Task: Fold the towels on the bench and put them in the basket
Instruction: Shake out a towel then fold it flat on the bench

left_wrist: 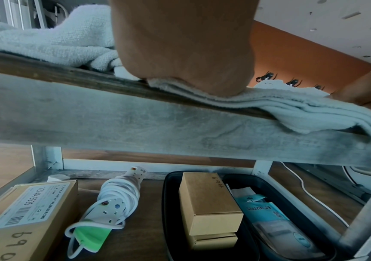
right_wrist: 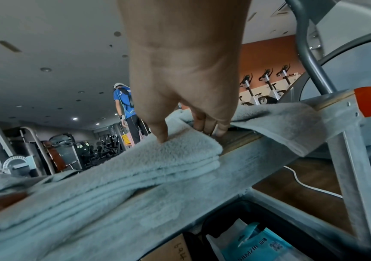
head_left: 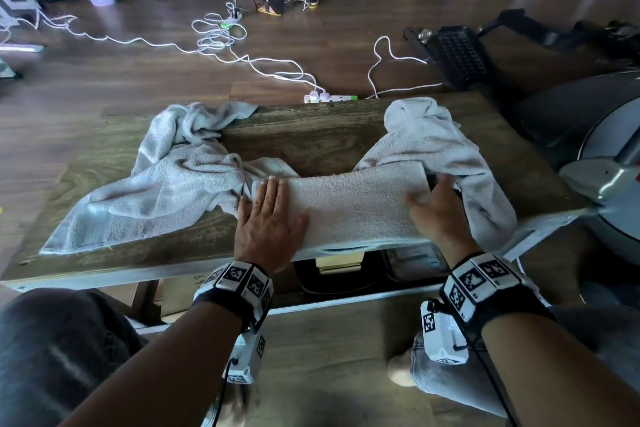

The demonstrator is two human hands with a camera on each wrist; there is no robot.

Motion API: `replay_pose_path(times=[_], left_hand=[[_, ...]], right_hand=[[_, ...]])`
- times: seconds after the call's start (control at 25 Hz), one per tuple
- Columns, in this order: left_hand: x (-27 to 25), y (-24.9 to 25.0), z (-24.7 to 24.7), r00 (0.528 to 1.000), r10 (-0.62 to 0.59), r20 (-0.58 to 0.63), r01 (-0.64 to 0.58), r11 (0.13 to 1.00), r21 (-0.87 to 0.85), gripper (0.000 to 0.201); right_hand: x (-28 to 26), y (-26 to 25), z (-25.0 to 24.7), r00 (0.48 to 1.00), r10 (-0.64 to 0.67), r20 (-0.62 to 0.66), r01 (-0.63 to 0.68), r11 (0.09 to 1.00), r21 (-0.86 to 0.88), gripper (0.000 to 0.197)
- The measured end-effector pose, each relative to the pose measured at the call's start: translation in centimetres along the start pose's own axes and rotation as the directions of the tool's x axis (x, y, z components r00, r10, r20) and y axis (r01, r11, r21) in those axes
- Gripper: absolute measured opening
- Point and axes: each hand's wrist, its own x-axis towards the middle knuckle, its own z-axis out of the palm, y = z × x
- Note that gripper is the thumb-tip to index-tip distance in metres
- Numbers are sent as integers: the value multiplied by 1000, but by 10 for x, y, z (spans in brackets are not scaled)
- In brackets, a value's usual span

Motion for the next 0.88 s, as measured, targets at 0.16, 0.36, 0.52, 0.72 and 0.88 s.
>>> replay_pose_path(times=[0.16,0.36,0.52,0.72,0.88], left_hand=[[0,-2,1,1000,8,-1,-8,1000,-5,80],[8,7,-15,999,-9,-43,14,993,121,74],[44,4,-47,985,-53,162,46,998,45,68],[47,-2,-64,990,-91,111,114,970,-213,27],[41,-21,-65,975,-185,125,222,844,-487,37]], right_hand=[[-6,-9,-14,995,55,78,-51,997,-53,15],[-12,-39,-25,981,-184,53,187,980,-65,8],[7,-94,-31,907,-404,121,418,898,-133,5],[70,-181,-3,823,-544,165,568,789,-234,6],[89,-192,43,858,-511,46,504,823,-263,34]])
